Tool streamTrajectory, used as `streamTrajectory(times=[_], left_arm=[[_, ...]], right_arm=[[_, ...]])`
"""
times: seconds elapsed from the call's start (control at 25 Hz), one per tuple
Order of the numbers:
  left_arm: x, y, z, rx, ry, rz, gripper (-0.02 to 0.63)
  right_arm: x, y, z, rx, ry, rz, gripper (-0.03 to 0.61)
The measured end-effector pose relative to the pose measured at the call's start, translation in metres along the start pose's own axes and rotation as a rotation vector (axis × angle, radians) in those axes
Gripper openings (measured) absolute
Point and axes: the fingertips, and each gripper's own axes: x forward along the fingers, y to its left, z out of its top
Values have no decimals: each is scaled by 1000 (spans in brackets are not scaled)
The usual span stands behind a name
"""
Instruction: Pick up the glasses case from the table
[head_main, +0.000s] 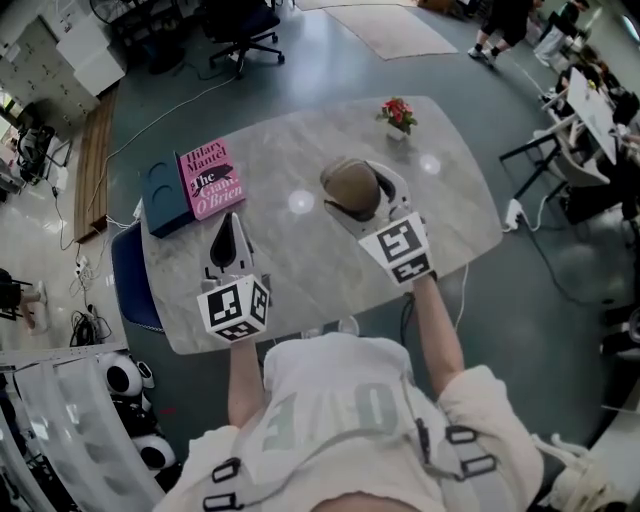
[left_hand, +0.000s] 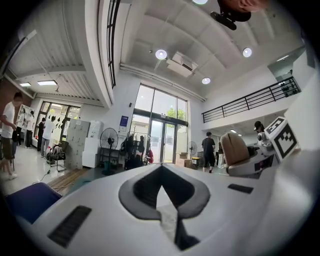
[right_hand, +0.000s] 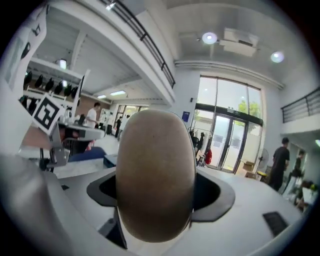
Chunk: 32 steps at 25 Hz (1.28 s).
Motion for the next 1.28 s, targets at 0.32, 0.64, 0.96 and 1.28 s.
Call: streamTrajectory(times=[0.32, 0.64, 0.96, 1.28], left_arm=[[1, -16, 5, 23, 2, -37, 3], [1, -33, -3, 41, 15, -78, 3], [-1, -50, -14, 41, 31, -113, 3], [-4, -50, -15, 35, 33, -113, 3]], right_arm=[[-50, -29, 6, 283, -257, -206, 377], [-78, -22, -25, 361, -278, -305, 377], [-93, -13, -46, 367, -234, -342, 377], [-95, -11, -47, 381, -225, -340, 377]])
